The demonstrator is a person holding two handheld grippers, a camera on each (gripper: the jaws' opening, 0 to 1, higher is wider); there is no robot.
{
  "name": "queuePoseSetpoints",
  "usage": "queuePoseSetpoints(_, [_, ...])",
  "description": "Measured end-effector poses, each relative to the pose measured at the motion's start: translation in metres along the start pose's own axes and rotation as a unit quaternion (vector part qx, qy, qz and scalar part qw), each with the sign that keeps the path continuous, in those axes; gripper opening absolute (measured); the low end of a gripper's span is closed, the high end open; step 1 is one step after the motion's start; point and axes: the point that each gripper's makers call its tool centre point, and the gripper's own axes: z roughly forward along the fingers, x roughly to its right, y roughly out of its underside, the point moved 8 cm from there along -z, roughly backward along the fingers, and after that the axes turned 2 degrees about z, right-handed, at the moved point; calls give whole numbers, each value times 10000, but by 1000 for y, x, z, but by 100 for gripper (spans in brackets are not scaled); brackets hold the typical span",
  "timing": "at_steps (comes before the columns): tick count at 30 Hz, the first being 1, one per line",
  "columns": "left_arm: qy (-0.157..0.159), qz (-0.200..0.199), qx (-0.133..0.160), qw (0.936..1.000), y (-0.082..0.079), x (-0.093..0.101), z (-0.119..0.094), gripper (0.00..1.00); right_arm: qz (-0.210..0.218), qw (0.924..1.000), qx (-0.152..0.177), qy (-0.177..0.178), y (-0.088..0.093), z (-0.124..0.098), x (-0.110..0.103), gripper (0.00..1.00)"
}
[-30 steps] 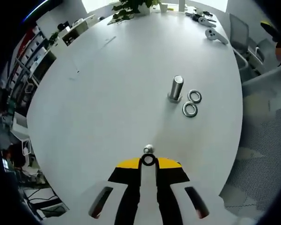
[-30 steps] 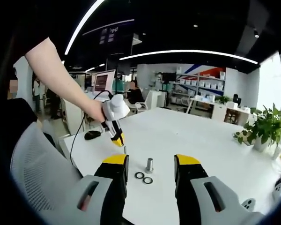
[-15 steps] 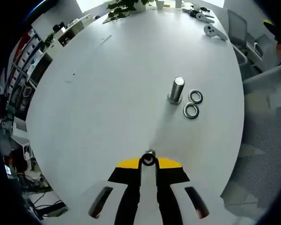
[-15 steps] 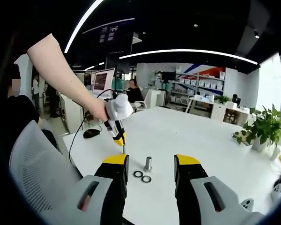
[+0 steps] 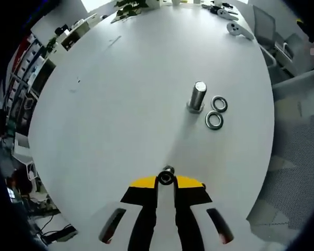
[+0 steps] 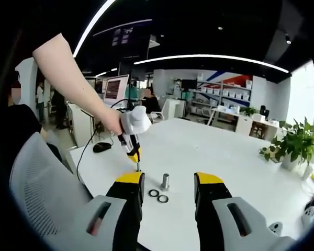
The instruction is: Place the washer onto the threaded stud by aligning its center hole with the stud, sliding it down to the base, and recovering from edge contact or off-axis alignment until the washer reaches the visible bottom stop.
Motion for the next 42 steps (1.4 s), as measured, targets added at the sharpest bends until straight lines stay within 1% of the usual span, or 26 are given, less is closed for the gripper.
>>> queuePoseSetpoints(10, [7,-20,-60,10000,0,0,1,9,-30,10000,-25,5,1,0,0,39])
queuePoseSetpoints(18, [44,-134,-82,9999,1,0,2,9,-39,10000,-34,0,1,0,0,39])
queuePoseSetpoints(22, [27,-195,-26,9998,1,0,2,12,-52,10000,-48,0,1,0,0,39])
queuePoseSetpoints(26, [36,-216,-15,9998,2,1,2,12,-63,10000,-74,-12,2,1,-1,39])
queuePoseSetpoints(31, [26,-332,69,9994,4,0,1,13,-71,9999,-101,-32,2,1,-1,39])
queuePoseSetpoints(36, [19,-411,121,9991,9,4,-1,13,-63,9999,-94,-30,2,1,-1,39])
queuePoseSetpoints(42, [24,-522,111,9986,20,7,-2,13,-99,9998,-130,-65,3,2,-2,39])
